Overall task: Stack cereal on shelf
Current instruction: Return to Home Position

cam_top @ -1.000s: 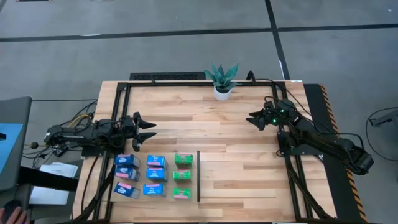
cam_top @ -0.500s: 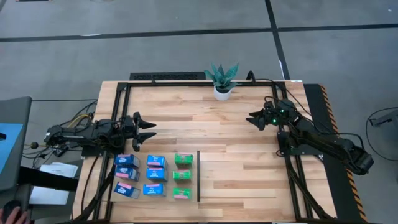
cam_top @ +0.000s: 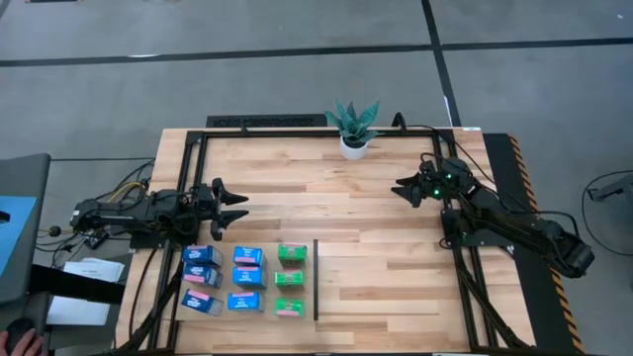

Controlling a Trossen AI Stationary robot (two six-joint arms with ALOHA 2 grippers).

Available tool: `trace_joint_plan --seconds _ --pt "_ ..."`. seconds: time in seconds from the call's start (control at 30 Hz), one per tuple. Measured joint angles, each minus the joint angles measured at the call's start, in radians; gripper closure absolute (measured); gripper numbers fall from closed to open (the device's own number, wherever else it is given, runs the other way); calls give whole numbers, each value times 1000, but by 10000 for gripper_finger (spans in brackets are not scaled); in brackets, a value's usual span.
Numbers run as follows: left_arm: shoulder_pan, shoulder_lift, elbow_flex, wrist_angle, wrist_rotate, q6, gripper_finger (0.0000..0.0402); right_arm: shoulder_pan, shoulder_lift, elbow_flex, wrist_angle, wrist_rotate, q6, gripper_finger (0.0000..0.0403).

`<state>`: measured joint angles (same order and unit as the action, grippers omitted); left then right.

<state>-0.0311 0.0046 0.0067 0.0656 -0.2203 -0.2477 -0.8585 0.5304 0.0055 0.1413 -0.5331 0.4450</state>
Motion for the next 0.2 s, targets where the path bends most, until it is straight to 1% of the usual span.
trace_joint_plan --seconds 0.2 --pt "0 0 0 0 0 -1 187 0 0 0 0 0 0 85"
